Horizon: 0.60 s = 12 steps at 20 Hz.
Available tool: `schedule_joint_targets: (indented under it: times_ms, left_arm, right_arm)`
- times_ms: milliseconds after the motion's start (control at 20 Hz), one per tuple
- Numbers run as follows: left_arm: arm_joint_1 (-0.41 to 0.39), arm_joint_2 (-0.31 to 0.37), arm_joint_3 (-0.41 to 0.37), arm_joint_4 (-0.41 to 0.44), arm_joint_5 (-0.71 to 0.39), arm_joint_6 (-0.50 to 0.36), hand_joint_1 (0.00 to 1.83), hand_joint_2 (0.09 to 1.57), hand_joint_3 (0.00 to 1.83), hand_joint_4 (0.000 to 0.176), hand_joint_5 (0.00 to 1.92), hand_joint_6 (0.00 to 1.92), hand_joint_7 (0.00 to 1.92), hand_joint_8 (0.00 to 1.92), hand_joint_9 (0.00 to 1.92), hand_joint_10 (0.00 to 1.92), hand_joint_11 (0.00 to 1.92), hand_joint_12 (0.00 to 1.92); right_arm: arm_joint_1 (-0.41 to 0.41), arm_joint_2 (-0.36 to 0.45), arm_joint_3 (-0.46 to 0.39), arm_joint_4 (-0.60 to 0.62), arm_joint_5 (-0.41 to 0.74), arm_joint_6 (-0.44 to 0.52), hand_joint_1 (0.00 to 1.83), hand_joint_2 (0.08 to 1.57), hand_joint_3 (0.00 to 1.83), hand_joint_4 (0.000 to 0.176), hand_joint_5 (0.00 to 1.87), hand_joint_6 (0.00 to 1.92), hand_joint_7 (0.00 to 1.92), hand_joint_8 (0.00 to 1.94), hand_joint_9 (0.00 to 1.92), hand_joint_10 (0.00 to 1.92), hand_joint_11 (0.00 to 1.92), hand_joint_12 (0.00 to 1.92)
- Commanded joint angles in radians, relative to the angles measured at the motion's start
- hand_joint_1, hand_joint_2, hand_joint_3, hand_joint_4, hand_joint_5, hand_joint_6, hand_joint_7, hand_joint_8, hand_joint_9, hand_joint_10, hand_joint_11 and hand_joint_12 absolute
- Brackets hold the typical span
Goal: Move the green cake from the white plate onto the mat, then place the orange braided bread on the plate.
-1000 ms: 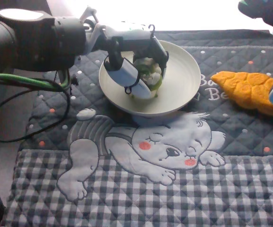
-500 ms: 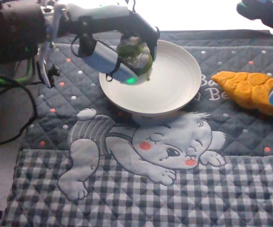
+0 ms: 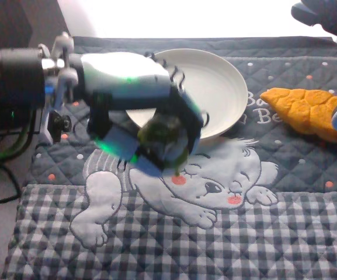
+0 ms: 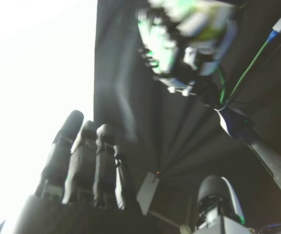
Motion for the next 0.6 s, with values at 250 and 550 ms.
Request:
schedule_joint_targets:
  times_ms: [250, 550]
  left_arm:
    - [0.041, 0.010, -0.074, -0.060, -0.050, 0.094, 1.24, 1.16, 0.00, 0.000, 0.74, 1.23, 1.03, 1.04, 1.10, 0.62, 0.93, 1.19]
    - [0.074, -0.029, -0.060, -0.082, -0.036, 0.115, 1.37, 1.13, 0.00, 0.000, 0.80, 1.12, 1.03, 0.98, 0.89, 1.24, 0.87, 1.30]
  right_arm:
    - [0.008, 0.009, -0.003, 0.036, 0.113, 0.006, 0.19, 0.99, 0.00, 0.095, 0.05, 0.01, 0.23, 0.00, 0.18, 0.00, 0.00, 0.77]
    - [0.008, 0.009, -0.003, 0.035, 0.113, 0.011, 0.22, 1.02, 0.00, 0.054, 0.11, 0.01, 0.28, 0.01, 0.21, 0.01, 0.00, 0.81]
